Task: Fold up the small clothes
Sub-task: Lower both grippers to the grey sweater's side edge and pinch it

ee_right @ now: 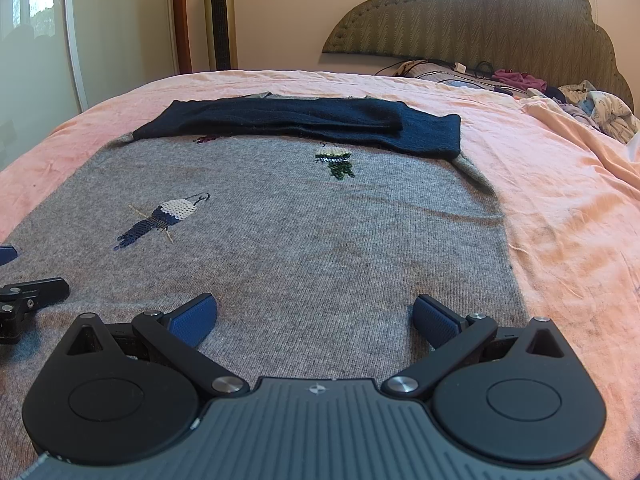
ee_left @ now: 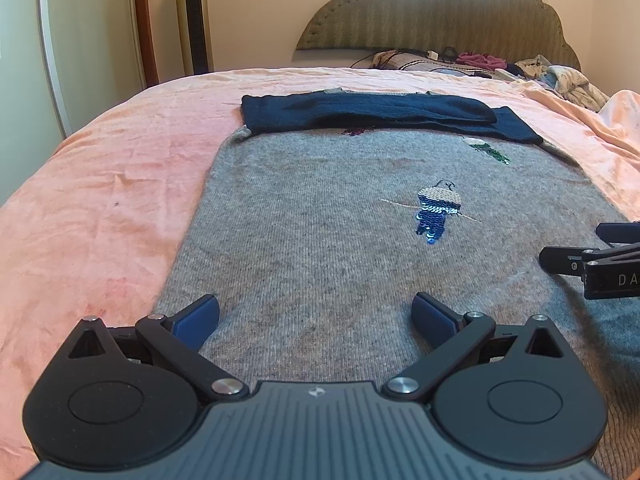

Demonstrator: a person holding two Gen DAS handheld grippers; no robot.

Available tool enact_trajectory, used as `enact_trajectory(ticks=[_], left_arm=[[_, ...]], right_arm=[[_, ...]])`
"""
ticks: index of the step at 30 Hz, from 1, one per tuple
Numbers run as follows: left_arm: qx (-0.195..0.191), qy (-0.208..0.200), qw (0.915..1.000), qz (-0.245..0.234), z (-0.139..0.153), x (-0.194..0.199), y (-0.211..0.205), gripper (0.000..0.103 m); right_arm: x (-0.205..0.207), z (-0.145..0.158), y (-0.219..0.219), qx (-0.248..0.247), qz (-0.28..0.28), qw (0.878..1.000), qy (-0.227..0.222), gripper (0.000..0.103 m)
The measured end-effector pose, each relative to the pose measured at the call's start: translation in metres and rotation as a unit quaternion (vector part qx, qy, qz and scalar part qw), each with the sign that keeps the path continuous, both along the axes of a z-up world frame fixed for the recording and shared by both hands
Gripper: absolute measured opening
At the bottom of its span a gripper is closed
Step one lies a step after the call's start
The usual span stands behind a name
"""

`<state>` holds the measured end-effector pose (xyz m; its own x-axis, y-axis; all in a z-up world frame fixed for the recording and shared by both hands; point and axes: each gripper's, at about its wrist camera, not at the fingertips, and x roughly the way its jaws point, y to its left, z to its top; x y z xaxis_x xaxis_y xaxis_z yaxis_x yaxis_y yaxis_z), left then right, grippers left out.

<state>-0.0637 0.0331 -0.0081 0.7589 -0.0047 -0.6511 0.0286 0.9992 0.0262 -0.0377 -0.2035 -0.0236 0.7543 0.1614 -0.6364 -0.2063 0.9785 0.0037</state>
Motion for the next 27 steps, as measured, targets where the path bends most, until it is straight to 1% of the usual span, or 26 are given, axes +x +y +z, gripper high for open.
enact_trajectory(ticks=[4,6,8,10,11,12,13,15,16,17,18,19,20,21,22,23,24,25,26,27], left_arm=[[0.006,0.001,1.0000,-0.001,0.000,-0.006,0.000,0.103],[0.010,0.007,0.9999,0.000,0.002,-0.011,0.002,0.103],[0.006,0.019,0.9998,-0.001,0.008,-0.021,0.007,0.103],[-0.012,0.028,0.9995,-0.007,0.012,-0.036,0.019,0.103],[-0.026,0.031,0.9992,-0.007,0.014,-0.045,0.027,0.103],[-0.040,0.031,0.9987,-0.006,0.016,-0.053,0.036,0.103],[-0.054,0.028,0.9981,0.004,0.018,-0.063,0.048,0.103],[-0.092,0.038,0.9947,0.029,0.020,-0.077,0.072,0.103],[-0.123,0.048,0.9906,0.038,0.019,-0.082,0.085,0.103],[-0.162,0.054,0.9844,0.043,0.018,-0.085,0.098,0.103],[-0.196,0.051,0.9783,0.042,0.018,-0.089,0.109,0.103],[-0.225,0.053,0.9722,0.038,0.017,-0.091,0.116,0.103],[-0.254,0.058,0.9650,0.030,0.017,-0.090,0.122,0.103],[-0.284,0.067,0.9563,0.017,0.016,-0.088,0.126,0.103],[-0.320,0.078,0.9442,0.003,0.015,-0.084,0.130,0.103],[-0.355,0.089,0.9307,-0.009,0.012,-0.081,0.132,0.102],[-0.391,0.103,0.9145,-0.021,0.008,-0.077,0.134,0.102],[-0.415,0.112,0.9025,-0.027,0.005,-0.074,0.133,0.102],[-0.422,0.120,0.8982,-0.026,0.003,-0.072,0.133,0.095],[-0.424,0.127,0.8964,-0.026,0.001,-0.070,0.133,0.078]], right_arm=[[-0.002,0.002,-0.001,-0.002,0.000,1.000,0.005,0.103],[-0.010,0.003,-0.003,-0.007,0.000,1.000,0.009,0.103],[-0.028,0.005,-0.010,-0.007,0.011,1.000,0.015,0.103],[-0.051,0.008,-0.020,-0.003,0.037,0.999,0.021,0.103],[-0.064,0.012,-0.029,0.011,0.048,0.998,0.026,0.103],[-0.074,0.017,-0.041,0.038,0.053,0.997,0.035,0.103],[-0.084,0.023,-0.057,0.074,0.048,0.995,0.045,0.103],[-0.097,0.034,-0.095,0.158,0.010,0.986,0.057,0.103],[-0.100,0.038,-0.115,0.199,-0.016,0.978,0.063,0.103],[-0.102,0.039,-0.138,0.245,-0.044,0.966,0.074,0.103],[-0.102,0.037,-0.157,0.285,-0.064,0.952,0.089,0.103],[-0.100,0.033,-0.174,0.320,-0.078,0.938,0.108,0.103],[-0.097,0.028,-0.186,0.341,-0.087,0.927,0.127,0.103],[-0.094,0.022,-0.192,0.351,-0.088,0.921,0.145,0.103],[-0.090,0.017,-0.195,0.360,-0.081,0.915,0.162,0.103],[-0.089,0.016,-0.195,0.366,-0.073,0.913,0.164,0.103],[-0.086,0.015,-0.192,0.370,-0.062,0.910,0.175,0.103],[-0.083,0.015,-0.188,0.372,-0.045,0.908,0.189,0.103],[-0.082,0.014,-0.182,0.372,-0.029,0.905,0.203,0.100],[-0.081,0.014,-0.175,0.369,-0.015,0.904,0.215,0.092]])
